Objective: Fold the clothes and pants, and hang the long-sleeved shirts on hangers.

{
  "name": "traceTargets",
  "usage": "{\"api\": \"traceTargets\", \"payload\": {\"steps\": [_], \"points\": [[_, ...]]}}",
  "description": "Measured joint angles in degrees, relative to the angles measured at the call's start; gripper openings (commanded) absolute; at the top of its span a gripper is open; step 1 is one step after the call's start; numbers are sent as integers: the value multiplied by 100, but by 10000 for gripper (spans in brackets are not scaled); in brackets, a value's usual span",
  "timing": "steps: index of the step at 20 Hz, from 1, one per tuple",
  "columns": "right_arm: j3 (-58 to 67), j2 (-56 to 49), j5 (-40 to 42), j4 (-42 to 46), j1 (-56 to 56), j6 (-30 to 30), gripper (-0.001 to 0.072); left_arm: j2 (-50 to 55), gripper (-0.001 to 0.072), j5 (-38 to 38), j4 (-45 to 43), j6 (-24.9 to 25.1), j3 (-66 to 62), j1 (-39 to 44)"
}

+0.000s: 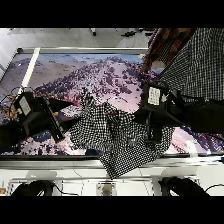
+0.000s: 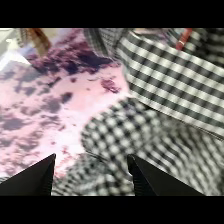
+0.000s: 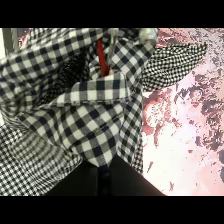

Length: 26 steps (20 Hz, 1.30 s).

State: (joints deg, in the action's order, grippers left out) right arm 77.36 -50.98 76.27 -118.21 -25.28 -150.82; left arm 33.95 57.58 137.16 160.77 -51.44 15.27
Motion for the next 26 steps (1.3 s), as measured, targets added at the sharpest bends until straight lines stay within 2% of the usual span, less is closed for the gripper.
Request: {"api": "traceTargets", "payload": {"steps": [4,9,10,11,12,14,15,16,17,18,23,26], "points": [[0,7,17,-31,0,2,33,219,556,776,-4,-28,0,0],[0,7,199,-219,0,15,33,684,549,970,140,101,0,0],[0,7,262,-273,0,17,33,793,459,890,249,136,0,0],[0,7,334,-321,0,20,34,920,203,780,413,168,0,0],[0,7,374,-345,0,28,34,1043,31,706,590,192,2,0],[4,7,391,-317,7,42,37,1287,27,699,894,291,2,24],[4,7,345,-304,7,118,149,1403,26,614,999,286,2,46],[0,7,282,-271,7,310,312,1502,26,555,1110,262,4,83],[2,7,44,-164,4,636,426,1589,26,476,1259,184,4,129],[0,15,-114,105,4,1086,443,1650,26,400,1329,85,2,168],[109,216,-955,1606,2,3611,441,1790,26,-387,1488,-669,2,306],[273,544,-1547,1589,2,4828,441,1810,26,-765,1545,-881,2,334]]}}
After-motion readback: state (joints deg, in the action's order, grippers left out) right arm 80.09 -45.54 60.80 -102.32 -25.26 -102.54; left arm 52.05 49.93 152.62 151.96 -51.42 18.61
